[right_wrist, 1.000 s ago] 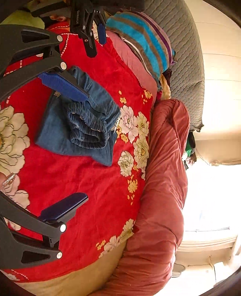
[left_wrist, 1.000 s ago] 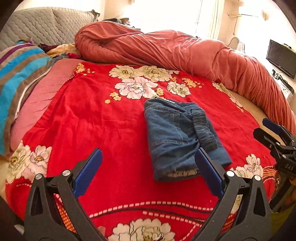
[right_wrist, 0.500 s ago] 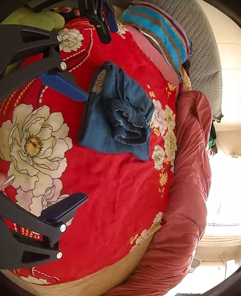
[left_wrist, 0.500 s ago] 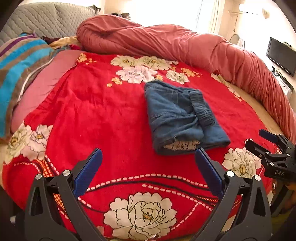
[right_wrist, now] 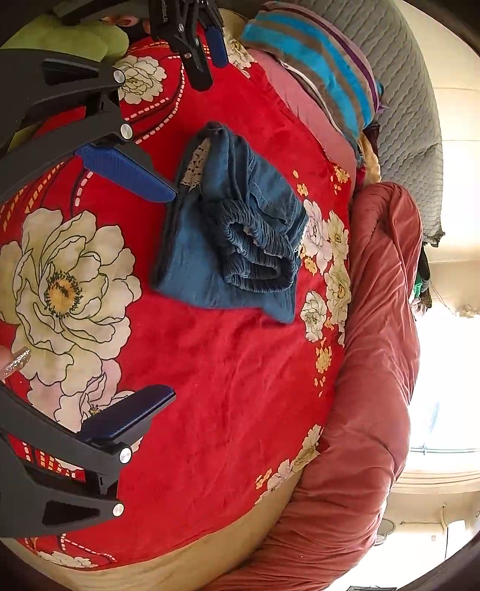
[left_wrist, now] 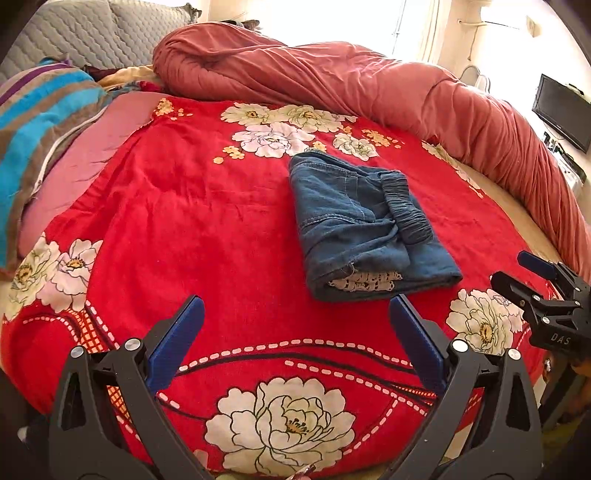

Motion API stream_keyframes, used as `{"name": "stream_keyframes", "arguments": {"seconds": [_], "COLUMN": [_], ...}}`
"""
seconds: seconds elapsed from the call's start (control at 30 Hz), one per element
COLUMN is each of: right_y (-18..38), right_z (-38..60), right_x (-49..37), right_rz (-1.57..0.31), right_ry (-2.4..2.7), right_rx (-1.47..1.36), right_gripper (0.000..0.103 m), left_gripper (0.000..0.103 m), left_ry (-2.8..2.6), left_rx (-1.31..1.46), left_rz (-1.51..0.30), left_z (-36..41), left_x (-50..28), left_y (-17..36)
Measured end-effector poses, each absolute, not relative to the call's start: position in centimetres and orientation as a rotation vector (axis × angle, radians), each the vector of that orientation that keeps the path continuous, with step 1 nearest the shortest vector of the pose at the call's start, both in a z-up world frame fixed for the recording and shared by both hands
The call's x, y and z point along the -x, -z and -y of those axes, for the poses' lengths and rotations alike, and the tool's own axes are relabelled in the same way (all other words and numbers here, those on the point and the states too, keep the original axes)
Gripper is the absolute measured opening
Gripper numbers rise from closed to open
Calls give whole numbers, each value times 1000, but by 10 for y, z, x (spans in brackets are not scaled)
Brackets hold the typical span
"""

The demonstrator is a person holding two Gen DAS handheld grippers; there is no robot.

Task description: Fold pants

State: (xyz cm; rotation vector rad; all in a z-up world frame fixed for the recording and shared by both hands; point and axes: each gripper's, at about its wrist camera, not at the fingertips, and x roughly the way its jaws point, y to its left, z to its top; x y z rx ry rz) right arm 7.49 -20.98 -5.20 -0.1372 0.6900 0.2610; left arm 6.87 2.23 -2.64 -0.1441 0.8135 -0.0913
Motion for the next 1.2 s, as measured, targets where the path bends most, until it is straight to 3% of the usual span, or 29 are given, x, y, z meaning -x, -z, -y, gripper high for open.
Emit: {"name": "stream_keyframes", "arguments": {"seconds": [1.2], "right_y": [52], "right_z": [214], "right_x": [-72], "right_rz": [-695], "right_ry": [-259], "right_rx": [125], "right_gripper": [98], "left_gripper": [94], "left_ry": [58], "left_rx": [135], "left_rz": [-818], "left_z": [-25], "left_x": [-64], "left_y": [25]}}
